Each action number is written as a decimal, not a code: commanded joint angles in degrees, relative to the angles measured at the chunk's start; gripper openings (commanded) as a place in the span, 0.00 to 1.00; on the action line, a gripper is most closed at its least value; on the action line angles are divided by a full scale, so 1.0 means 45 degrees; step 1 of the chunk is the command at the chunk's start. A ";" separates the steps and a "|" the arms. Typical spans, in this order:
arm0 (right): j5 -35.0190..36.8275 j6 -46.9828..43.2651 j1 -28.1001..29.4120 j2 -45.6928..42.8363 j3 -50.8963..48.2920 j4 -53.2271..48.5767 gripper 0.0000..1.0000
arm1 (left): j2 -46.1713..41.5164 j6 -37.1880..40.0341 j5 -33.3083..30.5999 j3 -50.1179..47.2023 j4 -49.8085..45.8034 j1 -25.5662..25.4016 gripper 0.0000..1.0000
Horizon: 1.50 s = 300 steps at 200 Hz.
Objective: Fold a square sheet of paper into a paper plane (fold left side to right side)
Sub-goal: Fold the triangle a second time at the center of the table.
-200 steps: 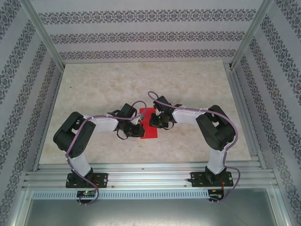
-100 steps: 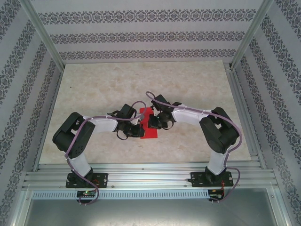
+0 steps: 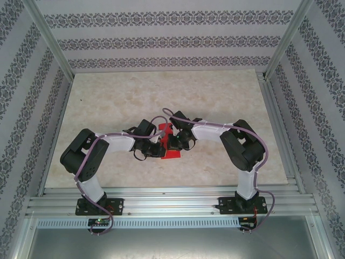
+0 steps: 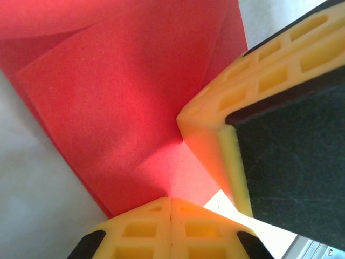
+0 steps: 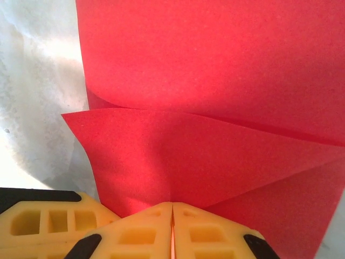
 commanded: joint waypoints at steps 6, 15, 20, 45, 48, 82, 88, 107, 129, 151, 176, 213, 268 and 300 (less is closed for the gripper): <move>-0.0106 -0.0102 0.0058 0.0297 0.0295 0.0208 0.09 | 0.0441 0.0365 -0.1457 -0.0635 -0.0993 -0.0057 0.05; -0.0016 -0.0149 -0.0009 0.0298 0.0295 0.0119 0.09 | 0.0428 0.0361 -0.1497 -0.0665 -0.0996 -0.0063 0.05; 0.0043 -0.0172 -0.0071 0.0313 0.0285 0.0072 0.09 | 0.0417 0.0380 -0.1507 -0.0686 -0.0989 -0.0066 0.05; 0.0569 -0.0332 -0.0465 0.0376 0.0208 -0.0313 0.09 | 0.0392 0.0408 -0.1596 -0.0780 -0.1021 -0.0075 0.05; 0.0610 -0.0328 -0.0520 0.0376 0.0201 -0.0339 0.09 | 0.0387 0.0415 -0.1604 -0.0801 -0.1031 -0.0072 0.05; 0.1103 -0.0466 -0.1171 0.0474 0.0158 -0.0675 0.09 | 0.0384 0.0419 -0.1696 -0.1012 -0.1029 -0.0072 0.05; 0.1154 -0.0515 -0.1260 0.0510 0.0183 -0.0701 0.09 | 0.0366 0.0421 -0.1699 -0.1046 -0.1033 -0.0064 0.05; 0.1222 -0.0671 -0.1594 0.0629 0.0281 -0.0791 0.09 | 0.0335 0.0443 -0.1725 -0.1205 -0.1041 -0.0066 0.05; 0.1401 -0.0950 -0.1931 0.0775 0.0494 -0.1078 0.09 | 0.0241 0.0420 -0.1760 -0.1410 -0.1023 -0.0078 0.05; 0.1520 -0.1189 -0.2258 0.0917 0.0718 -0.1311 0.10 | 0.0080 0.0391 -0.1750 -0.1621 -0.1032 -0.0066 0.05; 0.1573 -0.1381 -0.2557 0.1097 0.1072 -0.1543 0.09 | -0.0079 0.0349 -0.1746 -0.1673 -0.1032 -0.0068 0.05; 0.1644 -0.1549 -0.2787 0.1225 0.1418 -0.1803 0.10 | -0.0322 0.0254 -0.1681 -0.1722 -0.1024 -0.0070 0.07; 0.1526 -0.1942 -0.2853 -0.0078 0.1363 -0.1866 0.15 | -0.1178 0.0109 -0.1133 -0.1242 -0.1126 -0.0040 0.15; 0.1388 -0.2017 -0.3056 -0.1747 0.0471 -0.1452 0.24 | -0.2203 0.0155 -0.0625 -0.0268 -0.1562 0.0310 0.30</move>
